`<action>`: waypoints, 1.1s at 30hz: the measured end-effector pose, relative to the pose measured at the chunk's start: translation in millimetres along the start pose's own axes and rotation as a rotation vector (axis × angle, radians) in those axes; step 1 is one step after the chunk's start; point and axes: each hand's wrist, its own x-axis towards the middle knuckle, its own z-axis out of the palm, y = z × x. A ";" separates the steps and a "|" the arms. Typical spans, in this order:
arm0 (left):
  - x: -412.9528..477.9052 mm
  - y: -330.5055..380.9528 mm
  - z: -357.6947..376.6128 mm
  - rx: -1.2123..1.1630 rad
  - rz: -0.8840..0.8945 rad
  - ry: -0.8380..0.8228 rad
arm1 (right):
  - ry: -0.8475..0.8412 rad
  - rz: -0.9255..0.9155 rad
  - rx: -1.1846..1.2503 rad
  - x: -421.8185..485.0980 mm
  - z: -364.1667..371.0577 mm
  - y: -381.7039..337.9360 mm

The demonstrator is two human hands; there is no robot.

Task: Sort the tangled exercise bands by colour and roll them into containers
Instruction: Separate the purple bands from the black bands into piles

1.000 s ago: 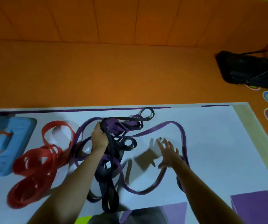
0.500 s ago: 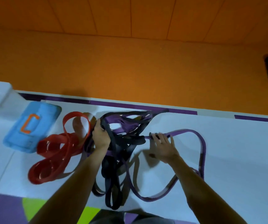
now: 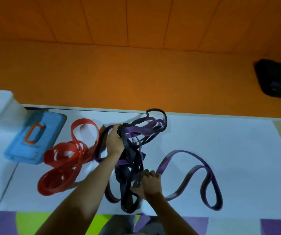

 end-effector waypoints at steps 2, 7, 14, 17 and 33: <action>-3.4 -0.6 -8.1 0.010 0.048 -0.023 | 0.059 -0.024 0.074 -7.3 -0.8 -1.5; 7.2 -14.6 -21.9 -0.010 0.064 -0.240 | 0.090 -0.019 0.378 -27.6 -18.2 21.3; 16.2 -17.0 -41.1 -0.126 0.008 -0.676 | 0.131 0.165 0.985 -32.1 -33.5 72.8; 18.9 -23.7 -44.8 -0.167 -0.013 -0.765 | 0.139 0.123 1.078 -37.0 -49.4 75.9; 5.8 -40.6 -48.3 -0.812 -0.295 -0.367 | 0.506 0.170 1.878 -77.8 -108.2 82.7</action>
